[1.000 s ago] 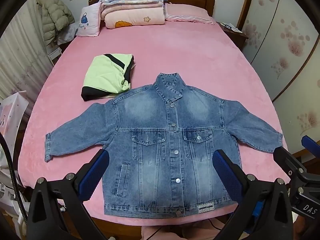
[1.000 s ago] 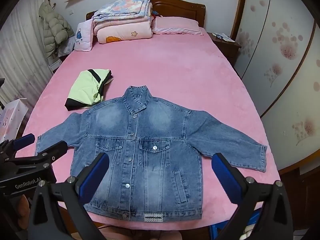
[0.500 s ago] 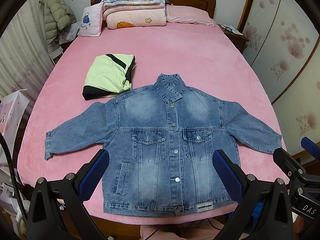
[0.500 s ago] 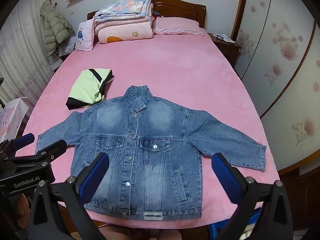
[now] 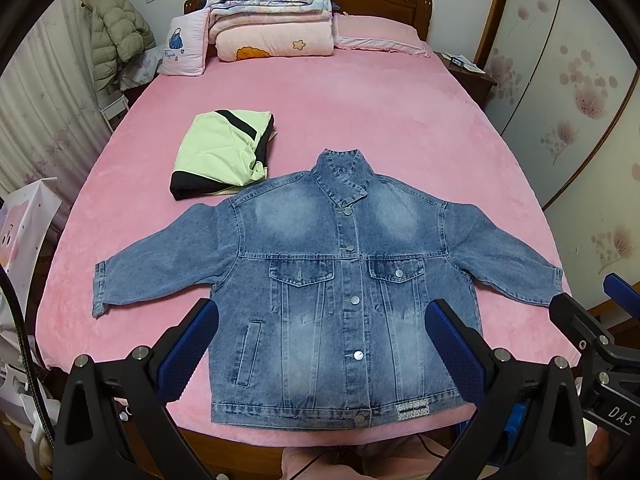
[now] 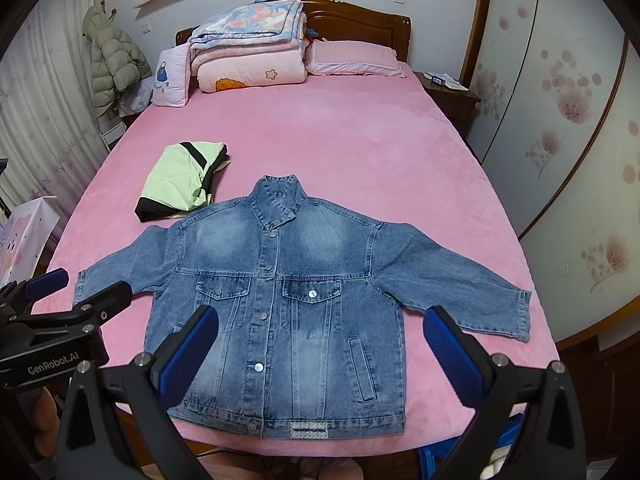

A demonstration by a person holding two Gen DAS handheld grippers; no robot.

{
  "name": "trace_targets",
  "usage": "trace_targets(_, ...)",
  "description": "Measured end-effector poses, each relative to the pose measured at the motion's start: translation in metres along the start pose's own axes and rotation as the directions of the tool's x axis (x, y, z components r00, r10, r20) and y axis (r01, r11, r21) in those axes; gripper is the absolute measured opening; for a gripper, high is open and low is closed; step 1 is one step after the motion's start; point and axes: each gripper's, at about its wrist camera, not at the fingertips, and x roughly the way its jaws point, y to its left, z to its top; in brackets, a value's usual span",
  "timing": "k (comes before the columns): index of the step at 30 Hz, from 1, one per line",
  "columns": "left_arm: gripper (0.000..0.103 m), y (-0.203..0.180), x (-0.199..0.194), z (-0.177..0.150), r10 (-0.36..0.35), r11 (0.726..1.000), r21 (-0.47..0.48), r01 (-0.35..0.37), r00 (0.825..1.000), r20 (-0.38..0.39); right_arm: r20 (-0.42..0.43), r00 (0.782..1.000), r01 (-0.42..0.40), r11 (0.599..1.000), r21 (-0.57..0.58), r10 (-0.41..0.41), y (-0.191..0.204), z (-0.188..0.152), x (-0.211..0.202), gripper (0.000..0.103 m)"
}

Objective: Fold large clothes

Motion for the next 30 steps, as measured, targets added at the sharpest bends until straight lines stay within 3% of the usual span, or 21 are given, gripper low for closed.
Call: trace_targets(30,0.103,0.024,-0.005,-0.012,-0.04,0.998,0.038,0.04,0.999,0.002,0.012,0.999,0.051,0.996,0.074,-0.052,0.015,-0.024,-0.016,0.103)
